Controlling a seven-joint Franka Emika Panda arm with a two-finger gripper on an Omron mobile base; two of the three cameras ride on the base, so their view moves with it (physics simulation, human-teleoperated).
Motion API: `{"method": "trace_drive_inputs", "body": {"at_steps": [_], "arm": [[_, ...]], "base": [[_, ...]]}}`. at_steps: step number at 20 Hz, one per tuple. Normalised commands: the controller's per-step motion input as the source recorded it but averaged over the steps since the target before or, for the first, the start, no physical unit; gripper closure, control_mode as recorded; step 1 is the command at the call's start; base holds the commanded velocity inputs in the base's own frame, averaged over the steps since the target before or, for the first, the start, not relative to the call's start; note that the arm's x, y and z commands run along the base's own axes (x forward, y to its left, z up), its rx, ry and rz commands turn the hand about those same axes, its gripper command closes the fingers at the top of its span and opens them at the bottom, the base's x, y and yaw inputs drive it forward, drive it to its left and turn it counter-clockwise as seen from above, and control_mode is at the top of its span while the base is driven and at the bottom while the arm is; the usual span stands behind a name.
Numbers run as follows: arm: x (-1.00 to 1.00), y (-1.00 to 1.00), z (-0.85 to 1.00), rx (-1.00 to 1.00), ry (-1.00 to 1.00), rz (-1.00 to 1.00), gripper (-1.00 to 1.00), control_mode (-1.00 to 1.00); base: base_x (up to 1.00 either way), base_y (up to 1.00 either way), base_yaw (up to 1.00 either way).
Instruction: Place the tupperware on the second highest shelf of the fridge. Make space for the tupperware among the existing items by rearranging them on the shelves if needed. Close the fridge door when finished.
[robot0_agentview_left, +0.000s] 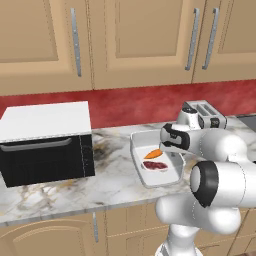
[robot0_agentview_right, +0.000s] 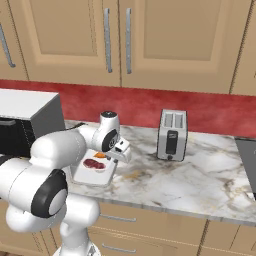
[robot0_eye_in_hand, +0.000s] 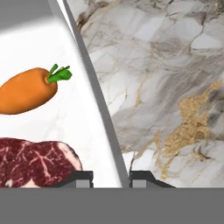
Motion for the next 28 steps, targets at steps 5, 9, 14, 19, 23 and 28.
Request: {"method": "trace_drive_inputs", "body": {"at_steps": [5, 9, 14, 19, 23, 28], "arm": [[0.00, 0.00, 0.00, 0.00, -0.01, 0.00, 1.00, -1.00], [0.00, 0.00, 0.00, 0.00, -0.01, 0.00, 1.00, -1.00], [0.00, 0.00, 0.00, 0.00, -0.01, 0.00, 1.00, -1.00], [0.00, 0.00, 0.11, 0.00, -0.01, 0.00, 1.00, -1.00], [0.00, 0.01, 0.14, 0.00, -0.03, 0.00, 1.00, -1.00], [0.00, 0.01, 0.12, 0.00, 0.00, 0.00, 1.00, -1.00]], "base": [[0.00, 0.00, 0.00], [0.00, 0.00, 0.00], [0.00, 0.00, 0.00], [0.00, 0.00, 0.00], [0.00, 0.00, 0.00], [0.00, 0.00, 0.00]]}}
